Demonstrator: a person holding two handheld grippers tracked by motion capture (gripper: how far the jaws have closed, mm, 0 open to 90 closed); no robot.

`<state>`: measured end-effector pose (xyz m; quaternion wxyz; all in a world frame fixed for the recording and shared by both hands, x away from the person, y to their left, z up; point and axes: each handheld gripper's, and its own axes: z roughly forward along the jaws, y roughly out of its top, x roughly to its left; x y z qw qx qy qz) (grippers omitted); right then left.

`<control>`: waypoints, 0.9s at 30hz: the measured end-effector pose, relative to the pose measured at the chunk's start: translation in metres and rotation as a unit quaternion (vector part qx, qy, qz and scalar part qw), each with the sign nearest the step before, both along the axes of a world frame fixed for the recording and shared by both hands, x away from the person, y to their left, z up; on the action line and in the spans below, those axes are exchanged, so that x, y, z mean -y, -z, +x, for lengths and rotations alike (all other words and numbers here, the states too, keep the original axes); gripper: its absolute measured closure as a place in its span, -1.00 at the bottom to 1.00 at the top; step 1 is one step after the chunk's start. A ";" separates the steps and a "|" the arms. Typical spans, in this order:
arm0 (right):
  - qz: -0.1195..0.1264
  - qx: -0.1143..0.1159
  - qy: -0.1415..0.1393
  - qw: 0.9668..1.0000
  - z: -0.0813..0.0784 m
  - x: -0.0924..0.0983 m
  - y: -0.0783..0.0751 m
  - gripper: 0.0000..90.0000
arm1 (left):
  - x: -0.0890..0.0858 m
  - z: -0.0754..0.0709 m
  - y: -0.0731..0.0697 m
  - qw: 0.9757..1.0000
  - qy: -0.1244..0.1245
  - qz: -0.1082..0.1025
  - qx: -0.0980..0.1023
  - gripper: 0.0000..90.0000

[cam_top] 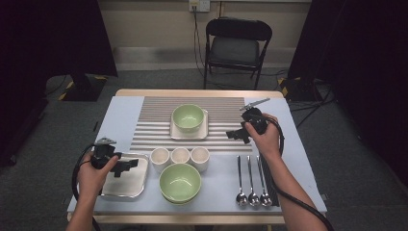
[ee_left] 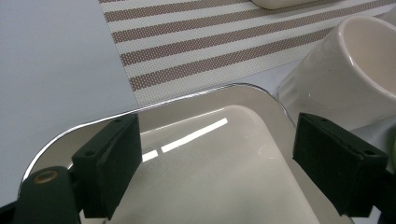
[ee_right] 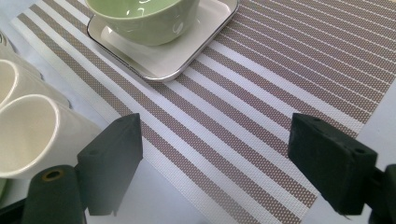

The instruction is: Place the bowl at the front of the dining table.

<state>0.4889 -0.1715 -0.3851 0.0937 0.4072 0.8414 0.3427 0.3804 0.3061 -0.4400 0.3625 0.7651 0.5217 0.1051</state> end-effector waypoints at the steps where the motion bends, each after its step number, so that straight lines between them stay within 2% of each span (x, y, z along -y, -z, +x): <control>1: -0.002 0.000 0.002 1.000 0.000 0.000 0.000 -0.62 | 0.000 0.000 0.000 1.000 0.000 0.000 0.000 -0.66; 5: -0.003 0.002 -0.003 1.000 -0.002 0.000 0.001 -0.62 | 0.000 0.000 0.000 1.000 -0.001 0.000 0.000 -0.66; 10: -0.021 0.001 -0.002 1.000 -0.005 -0.002 0.001 -0.62 | 0.000 0.000 0.000 1.000 0.000 -0.001 0.000 -0.66; 27: -0.020 0.002 -0.017 1.000 -0.011 -0.003 0.005 -0.62 | 0.000 0.000 0.000 1.000 0.001 0.000 -0.001 -0.66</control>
